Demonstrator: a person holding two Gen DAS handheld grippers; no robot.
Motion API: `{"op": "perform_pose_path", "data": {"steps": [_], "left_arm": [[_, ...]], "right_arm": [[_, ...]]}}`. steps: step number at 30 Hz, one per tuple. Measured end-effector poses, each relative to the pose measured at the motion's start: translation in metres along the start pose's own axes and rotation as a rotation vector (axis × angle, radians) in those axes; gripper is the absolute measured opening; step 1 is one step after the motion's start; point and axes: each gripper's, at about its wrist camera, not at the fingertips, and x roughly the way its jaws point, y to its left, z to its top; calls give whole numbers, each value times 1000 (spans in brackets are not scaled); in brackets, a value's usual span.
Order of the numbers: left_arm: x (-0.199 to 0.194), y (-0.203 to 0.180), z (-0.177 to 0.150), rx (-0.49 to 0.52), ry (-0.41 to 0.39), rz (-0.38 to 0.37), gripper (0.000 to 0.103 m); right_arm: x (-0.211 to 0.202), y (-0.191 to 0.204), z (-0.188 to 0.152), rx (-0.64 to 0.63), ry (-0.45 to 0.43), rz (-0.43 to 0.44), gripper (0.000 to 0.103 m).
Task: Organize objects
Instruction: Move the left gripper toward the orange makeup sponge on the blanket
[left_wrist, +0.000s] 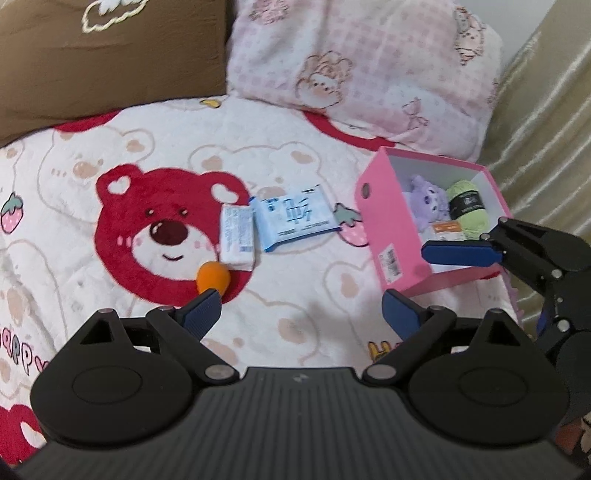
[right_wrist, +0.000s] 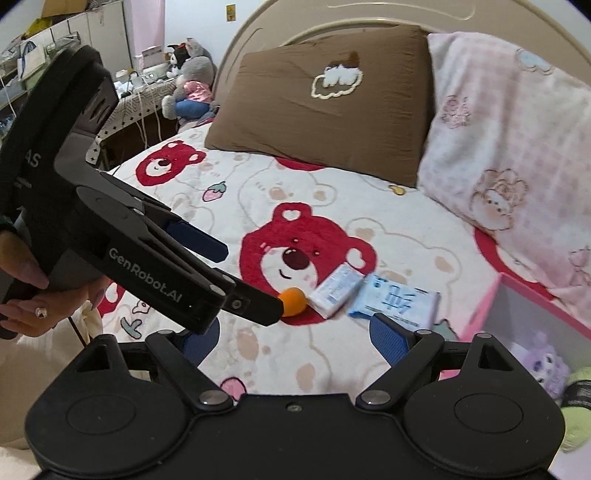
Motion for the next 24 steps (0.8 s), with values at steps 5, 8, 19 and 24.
{"op": "perform_pose_path", "data": {"steps": [5,8,19,24], "left_arm": [[11,24,-5,-20,-17,15,94],[18,40,-9,-21,-15,46,93],[44,68,-21,-67,6,31,91],[53,77,-21,-43,-72,88,86]], "right_arm": [[29,1,-7,9,-19,43,91],[48,8,-15,-23,-20,69,91],[100,32,-29,-65,-14,94,91],[118,37,-36,-87,-41,37,90]]}}
